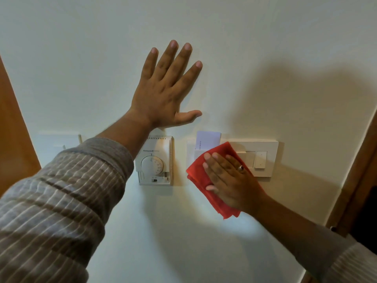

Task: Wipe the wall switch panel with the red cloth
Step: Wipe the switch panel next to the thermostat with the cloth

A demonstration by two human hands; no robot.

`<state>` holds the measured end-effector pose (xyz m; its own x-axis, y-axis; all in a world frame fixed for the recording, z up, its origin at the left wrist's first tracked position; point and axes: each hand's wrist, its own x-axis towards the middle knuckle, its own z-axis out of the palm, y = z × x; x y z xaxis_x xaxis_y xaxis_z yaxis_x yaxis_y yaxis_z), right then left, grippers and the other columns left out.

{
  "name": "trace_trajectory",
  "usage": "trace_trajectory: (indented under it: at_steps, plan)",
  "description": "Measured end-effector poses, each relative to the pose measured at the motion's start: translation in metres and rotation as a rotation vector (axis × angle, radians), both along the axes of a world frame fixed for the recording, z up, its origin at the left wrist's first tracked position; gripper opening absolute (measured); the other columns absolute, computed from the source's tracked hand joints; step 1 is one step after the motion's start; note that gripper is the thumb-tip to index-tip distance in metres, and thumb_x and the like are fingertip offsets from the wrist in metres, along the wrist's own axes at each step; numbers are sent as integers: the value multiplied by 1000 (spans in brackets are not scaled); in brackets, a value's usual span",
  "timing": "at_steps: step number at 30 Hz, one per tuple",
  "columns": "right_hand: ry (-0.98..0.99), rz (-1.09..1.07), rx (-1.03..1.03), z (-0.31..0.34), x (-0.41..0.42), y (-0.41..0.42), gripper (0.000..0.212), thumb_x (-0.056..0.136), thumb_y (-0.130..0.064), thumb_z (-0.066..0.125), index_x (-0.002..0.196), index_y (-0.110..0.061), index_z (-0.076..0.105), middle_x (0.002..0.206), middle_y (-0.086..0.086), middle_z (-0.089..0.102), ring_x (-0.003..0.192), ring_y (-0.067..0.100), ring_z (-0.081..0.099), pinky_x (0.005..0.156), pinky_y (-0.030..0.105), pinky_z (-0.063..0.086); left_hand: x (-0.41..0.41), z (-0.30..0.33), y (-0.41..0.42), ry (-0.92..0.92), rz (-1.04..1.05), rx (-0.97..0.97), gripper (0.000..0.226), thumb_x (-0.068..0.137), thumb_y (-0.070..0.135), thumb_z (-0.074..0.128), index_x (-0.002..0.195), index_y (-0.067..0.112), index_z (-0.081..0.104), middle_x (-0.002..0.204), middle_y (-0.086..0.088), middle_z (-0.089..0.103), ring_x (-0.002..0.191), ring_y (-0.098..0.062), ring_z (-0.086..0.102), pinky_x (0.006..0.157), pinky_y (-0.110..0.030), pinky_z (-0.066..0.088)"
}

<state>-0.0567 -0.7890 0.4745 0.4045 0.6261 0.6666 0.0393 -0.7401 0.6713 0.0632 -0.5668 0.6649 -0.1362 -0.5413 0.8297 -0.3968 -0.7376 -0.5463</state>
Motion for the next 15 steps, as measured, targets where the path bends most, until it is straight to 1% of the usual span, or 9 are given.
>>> trace_trajectory:
  at_steps: [2,4,6,8,10,12,14,15]
  plan:
    - [-10,-50,-14,-12,5,9,61,106,-43,34,151,-3,24,156,16,24,148,36,19,121,48,14,0,0,-1,-13,-7,-5,103,84,84,41,158,15,30,163,-24,33,149,-48,30,118,-67,26]
    - [13,-58,-119,-12,8,6,61,105,-42,36,151,-4,22,156,14,22,148,35,17,121,47,12,-1,-1,-1,-11,-6,-5,104,83,85,41,159,15,30,163,-24,32,149,-48,31,118,-68,26]
    - [38,-28,-211,5,11,5,59,105,-38,39,153,-7,23,158,11,25,149,33,15,122,45,10,1,0,-2,-17,-3,-3,104,83,85,41,159,15,29,163,-24,32,149,-49,30,118,-69,27]
    - [62,5,-291,27,15,18,55,106,-35,38,153,-8,28,158,10,33,149,32,20,122,44,11,0,1,-2,-18,0,-10,104,83,85,41,159,15,30,163,-24,33,149,-49,31,117,-69,28]
    - [76,-1,-380,42,18,31,53,106,-35,34,152,-8,32,157,11,37,148,31,27,121,43,12,0,1,-2,-17,-3,-11,103,83,85,40,159,15,30,162,-24,33,149,-49,31,117,-69,28]
    - [54,-20,-360,45,19,37,54,106,-37,30,151,-7,32,157,12,37,147,32,28,122,43,10,2,0,-1,-19,-16,-4,103,84,85,40,159,15,30,163,-24,33,149,-48,31,117,-69,27]
    - [-1,-49,-220,37,20,38,57,107,-40,27,152,-5,28,157,14,34,147,33,24,122,44,9,3,-2,0,-18,-20,-4,103,84,85,40,159,15,30,163,-24,32,149,-48,30,118,-68,27]
    - [-39,-67,-154,31,21,38,60,107,-42,27,152,-3,24,157,15,29,148,34,19,122,45,10,3,-1,1,-20,-20,-3,103,84,85,41,159,15,30,163,-23,32,150,-48,30,118,-68,27]
